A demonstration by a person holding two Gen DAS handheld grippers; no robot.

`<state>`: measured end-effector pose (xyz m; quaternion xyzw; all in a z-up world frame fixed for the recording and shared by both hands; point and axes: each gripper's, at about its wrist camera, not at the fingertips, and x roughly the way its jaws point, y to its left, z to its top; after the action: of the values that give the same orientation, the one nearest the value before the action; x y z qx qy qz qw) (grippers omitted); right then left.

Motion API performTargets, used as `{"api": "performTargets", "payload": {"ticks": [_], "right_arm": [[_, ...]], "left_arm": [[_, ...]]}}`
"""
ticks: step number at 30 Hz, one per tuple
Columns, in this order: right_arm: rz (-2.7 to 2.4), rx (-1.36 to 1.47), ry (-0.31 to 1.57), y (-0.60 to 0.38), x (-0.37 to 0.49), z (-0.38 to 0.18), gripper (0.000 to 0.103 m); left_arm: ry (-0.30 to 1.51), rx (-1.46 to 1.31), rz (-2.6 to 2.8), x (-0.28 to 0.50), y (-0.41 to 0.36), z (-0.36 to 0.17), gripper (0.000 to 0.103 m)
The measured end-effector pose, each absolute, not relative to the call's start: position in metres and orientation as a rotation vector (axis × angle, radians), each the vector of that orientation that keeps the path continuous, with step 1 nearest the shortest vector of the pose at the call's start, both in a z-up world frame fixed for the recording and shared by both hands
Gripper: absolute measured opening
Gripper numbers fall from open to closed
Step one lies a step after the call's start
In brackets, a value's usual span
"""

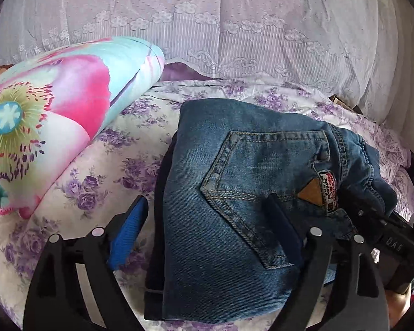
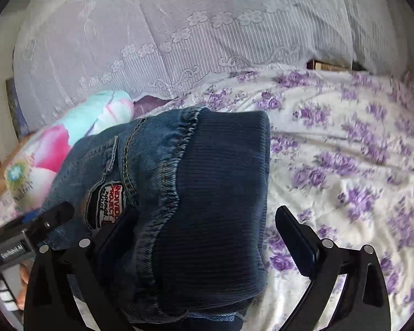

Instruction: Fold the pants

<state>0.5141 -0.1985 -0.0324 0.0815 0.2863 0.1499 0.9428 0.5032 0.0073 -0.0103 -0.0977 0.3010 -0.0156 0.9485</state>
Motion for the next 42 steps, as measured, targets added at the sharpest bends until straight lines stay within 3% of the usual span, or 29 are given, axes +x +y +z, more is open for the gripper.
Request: {"api": "performTargets", "payload": {"ticks": [5,11,20,42], "right_arm": [[0.225,0.094,0.397,-0.198,0.464,-0.018,0.099],[0.154,-0.004,0.378,-0.202,0.399,-0.02,0.099],[0.131,0.17,0.309,-0.236,0.303,-0.016,0.1],[0.205,0.102,0.434,-0.213,0.33,-0.028,0.1]], "left_arm": [[0.481,-0.052,0.049,0.468,-0.008,0.01,0.088],[0.5,-0.025,0.006,0.412,-0.021,0.009,0.094],[0.442,0.112,0.089,0.327,-0.032,0.004,0.098],[0.488,0.027,0.085,0.321,-0.016,0.005,0.098]]}}
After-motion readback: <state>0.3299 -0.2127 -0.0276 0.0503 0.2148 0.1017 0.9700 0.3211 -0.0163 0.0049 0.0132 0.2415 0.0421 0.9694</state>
